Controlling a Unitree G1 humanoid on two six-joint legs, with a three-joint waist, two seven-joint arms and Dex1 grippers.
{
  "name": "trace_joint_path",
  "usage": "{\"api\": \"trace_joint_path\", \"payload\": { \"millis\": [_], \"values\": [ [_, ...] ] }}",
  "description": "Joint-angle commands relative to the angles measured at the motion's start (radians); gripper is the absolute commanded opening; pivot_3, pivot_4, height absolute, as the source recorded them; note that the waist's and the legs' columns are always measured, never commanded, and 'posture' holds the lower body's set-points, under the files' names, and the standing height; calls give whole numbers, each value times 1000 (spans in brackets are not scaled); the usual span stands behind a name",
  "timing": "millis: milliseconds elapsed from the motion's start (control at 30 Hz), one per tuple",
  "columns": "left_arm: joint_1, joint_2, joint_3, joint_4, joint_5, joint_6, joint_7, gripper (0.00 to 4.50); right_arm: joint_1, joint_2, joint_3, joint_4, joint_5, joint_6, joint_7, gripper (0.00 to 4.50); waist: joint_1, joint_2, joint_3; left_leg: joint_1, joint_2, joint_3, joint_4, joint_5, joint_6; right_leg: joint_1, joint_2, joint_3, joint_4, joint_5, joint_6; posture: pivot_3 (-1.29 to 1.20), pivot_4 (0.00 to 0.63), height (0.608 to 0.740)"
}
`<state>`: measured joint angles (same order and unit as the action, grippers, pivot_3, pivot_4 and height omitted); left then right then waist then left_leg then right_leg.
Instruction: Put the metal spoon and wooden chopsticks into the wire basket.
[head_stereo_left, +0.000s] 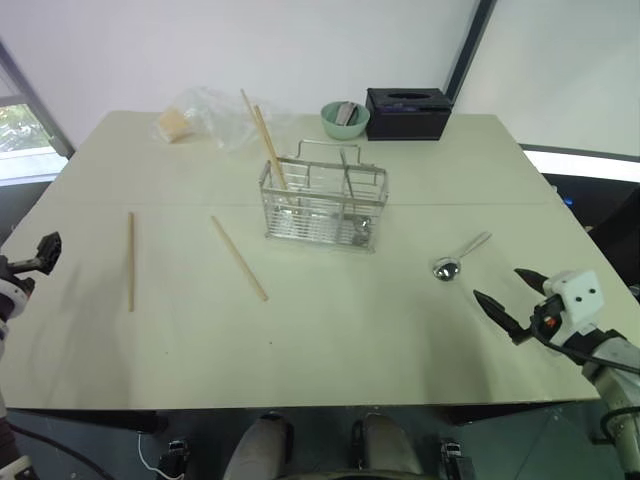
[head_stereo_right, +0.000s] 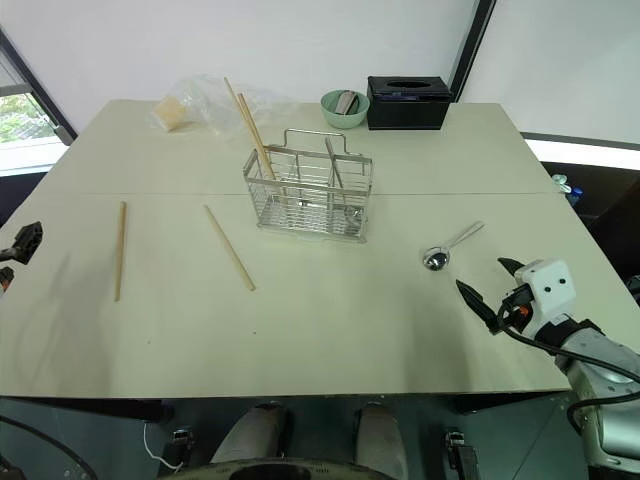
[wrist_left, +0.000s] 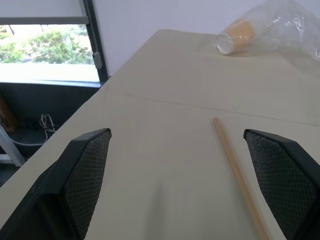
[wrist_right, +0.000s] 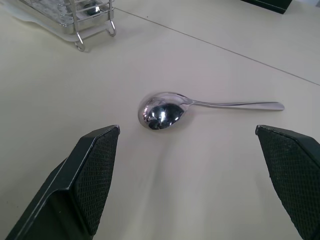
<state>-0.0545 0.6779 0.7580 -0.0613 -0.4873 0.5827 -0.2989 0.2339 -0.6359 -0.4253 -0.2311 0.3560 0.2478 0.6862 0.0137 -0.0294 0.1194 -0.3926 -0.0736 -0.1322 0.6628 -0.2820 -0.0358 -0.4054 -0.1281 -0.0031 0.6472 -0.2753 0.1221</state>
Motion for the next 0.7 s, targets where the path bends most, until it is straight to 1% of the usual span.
{"api": "trace_joint_path", "payload": {
  "millis": [33, 133, 367, 533, 700],
  "values": [
    [-19, 34, -7, -35, 2, -12, -14, 4478, -6, 6, -15, -9, 4, -19, -11, 4500, 0, 0, 0, 0, 0, 0, 0, 0, 0, 0, 0, 0, 0, 0, 0, 0, 150, 649],
    [-41, 29, -6, -26, -11, -1, -4, 4478, -7, 7, -12, -13, 4, -20, -13, 4500, 2, -1, 0, 0, 0, 0, 0, 0, 0, 0, 0, 0, 0, 0, 0, 0, 150, 649],
    [-61, 42, -27, 0, 6, -15, -20, 4478, -30, -14, -10, 5, -7, -36, -5, 4500, -1, 0, 1, 0, 0, 0, 0, 0, 1, 0, 0, 0, 0, 0, 0, 0, 150, 649],
    [-75, 47, -32, 6, 6, -21, -31, 4478, -73, -41, -4, 36, -20, -51, 10, 4500, 0, 0, 1, 0, 0, 0, 0, 0, 1, 0, 0, 0, 0, 0, 0, 0, 150, 649],
    [-73, 39, -55, -40, -5, -7, -47, 4478, -135, -91, 18, 96, -45, -86, 50, 4500, 0, 0, 1, 0, 0, 0, 0, 0, 1, 0, 0, 0, 0, 0, 0, 0, 150, 649]
  ]
}}
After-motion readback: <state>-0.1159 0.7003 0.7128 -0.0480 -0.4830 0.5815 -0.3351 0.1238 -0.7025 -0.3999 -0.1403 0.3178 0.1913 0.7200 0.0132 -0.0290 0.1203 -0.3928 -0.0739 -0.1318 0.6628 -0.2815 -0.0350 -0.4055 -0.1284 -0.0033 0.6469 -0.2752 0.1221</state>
